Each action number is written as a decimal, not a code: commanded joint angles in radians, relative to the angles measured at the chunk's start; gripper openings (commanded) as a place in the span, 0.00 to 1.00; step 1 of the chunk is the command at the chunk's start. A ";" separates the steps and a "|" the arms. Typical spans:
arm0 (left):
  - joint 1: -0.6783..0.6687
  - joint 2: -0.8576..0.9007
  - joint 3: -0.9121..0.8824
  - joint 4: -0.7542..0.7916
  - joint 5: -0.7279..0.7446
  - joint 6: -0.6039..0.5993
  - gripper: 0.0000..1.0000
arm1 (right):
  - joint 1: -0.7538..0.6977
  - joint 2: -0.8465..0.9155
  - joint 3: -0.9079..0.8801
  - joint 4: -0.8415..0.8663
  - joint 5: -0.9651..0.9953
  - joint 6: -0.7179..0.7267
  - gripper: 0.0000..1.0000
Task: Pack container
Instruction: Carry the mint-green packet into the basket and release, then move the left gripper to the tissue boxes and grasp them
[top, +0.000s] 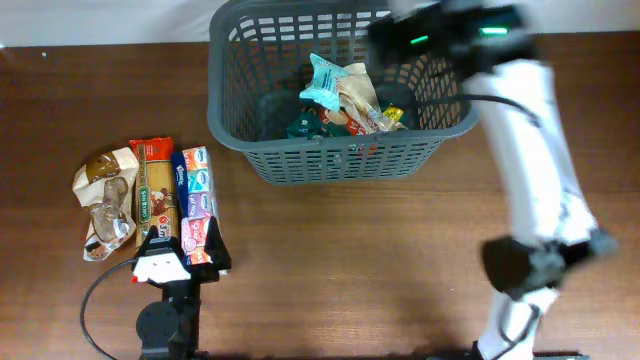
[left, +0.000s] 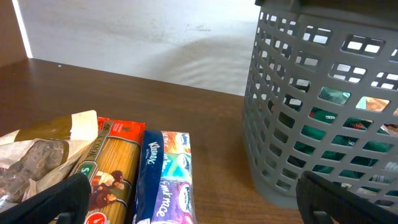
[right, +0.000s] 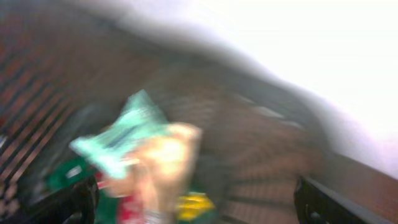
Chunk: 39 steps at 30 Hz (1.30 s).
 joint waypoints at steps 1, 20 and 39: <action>-0.002 -0.006 -0.004 0.000 -0.004 0.013 0.99 | -0.145 -0.138 0.016 -0.023 0.034 0.060 0.98; -0.002 -0.006 -0.005 0.000 -0.005 0.013 0.99 | -0.703 -0.210 -0.724 0.200 0.019 0.210 0.99; -0.002 0.026 0.111 -0.116 -0.048 0.012 0.99 | -0.720 -0.210 -0.841 0.235 0.020 0.216 0.99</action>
